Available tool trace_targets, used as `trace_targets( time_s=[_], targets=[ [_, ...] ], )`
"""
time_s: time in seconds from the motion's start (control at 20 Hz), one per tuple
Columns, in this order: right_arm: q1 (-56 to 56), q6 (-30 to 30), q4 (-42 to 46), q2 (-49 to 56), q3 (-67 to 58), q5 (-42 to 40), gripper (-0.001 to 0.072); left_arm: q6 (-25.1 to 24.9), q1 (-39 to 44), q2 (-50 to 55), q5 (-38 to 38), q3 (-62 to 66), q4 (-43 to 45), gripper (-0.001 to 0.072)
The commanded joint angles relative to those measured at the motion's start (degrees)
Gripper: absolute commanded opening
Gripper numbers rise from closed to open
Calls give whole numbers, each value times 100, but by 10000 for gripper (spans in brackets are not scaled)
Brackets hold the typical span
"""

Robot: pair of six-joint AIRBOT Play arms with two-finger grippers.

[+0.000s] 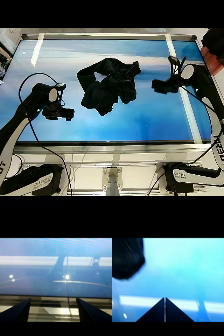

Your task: Fold the clothes and pants, and hang the long-sleeved shirts on hangers.

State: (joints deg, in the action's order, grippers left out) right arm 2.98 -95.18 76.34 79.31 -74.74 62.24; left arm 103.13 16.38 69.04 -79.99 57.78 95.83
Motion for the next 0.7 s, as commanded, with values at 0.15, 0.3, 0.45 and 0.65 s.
trace_targets(
  time_s=[0.15, 0.3, 0.45, 0.65],
  targets=[
    [125, 260, -422, 358, -7, -1609, 242, -44, -7, 0, 7, -7, 17, 641],
    [291, 490, -861, 1080, -111, -1832, 531, -42, -7, 0, 223, -7, 20, 641],
    [540, 1069, -1484, 1858, -599, -1768, 558, -44, -7, 0, 221, -7, 17, 641],
    [927, 1178, -1438, 2577, -1191, -1491, 557, -46, -7, 0, 358, -7, 17, 641]
  ],
)
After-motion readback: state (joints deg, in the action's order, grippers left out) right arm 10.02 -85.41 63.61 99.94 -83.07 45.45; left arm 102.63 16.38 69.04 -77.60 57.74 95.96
